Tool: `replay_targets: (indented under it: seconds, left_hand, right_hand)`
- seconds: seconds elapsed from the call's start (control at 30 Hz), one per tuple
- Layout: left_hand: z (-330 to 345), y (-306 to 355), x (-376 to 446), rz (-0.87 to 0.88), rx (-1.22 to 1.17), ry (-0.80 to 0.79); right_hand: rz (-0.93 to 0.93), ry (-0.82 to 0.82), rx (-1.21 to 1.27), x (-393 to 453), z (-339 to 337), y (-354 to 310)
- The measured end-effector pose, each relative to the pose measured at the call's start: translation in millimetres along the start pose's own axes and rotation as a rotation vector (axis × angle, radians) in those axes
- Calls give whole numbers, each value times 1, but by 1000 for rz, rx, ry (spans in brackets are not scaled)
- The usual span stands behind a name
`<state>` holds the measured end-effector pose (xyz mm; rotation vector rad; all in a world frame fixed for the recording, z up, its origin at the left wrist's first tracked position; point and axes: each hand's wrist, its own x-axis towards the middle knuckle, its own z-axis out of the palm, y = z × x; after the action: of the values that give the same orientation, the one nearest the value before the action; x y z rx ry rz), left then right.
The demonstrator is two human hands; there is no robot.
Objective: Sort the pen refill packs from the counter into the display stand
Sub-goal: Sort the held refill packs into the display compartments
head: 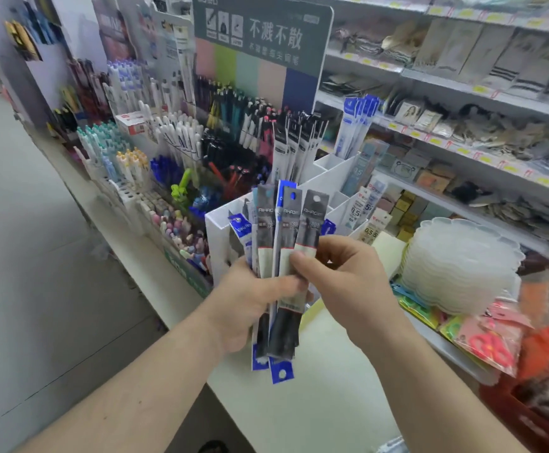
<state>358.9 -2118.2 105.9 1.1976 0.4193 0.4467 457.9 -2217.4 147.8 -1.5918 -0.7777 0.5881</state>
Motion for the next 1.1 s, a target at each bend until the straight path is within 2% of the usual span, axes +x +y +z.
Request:
replay_targets:
  seconds: [0.2, 0.3, 0.37, 0.53, 0.67, 0.77, 0.97, 1.1]
  left_hand:
    - [17, -5, 7, -181, -4, -32]
    - [22, -3, 10, -253, -116, -68]
    - [23, -4, 12, -280, -144, -89]
    - [31, -9, 13, -281, -106, -71]
    - [31, -10, 13, -296, -44, -84]
    - [30, -10, 12, -327, -13, -105]
    - [32, -15, 9, -266, 11, -57]
    - [26, -15, 3, -226, -17, -82]
  right_hand:
    - [-28, 133, -92, -10, -25, 12]
    - [53, 211, 130, -13, -44, 12]
    - [62, 191, 229, -15, -55, 12]
    - [44, 50, 171, -20, -58, 20]
    - [-8, 79, 129, -20, -56, 22]
    - [45, 90, 199, -19, -55, 25]
    - [107, 59, 247, -17, -48, 32]
    - [100, 23, 207, -19, -45, 33]
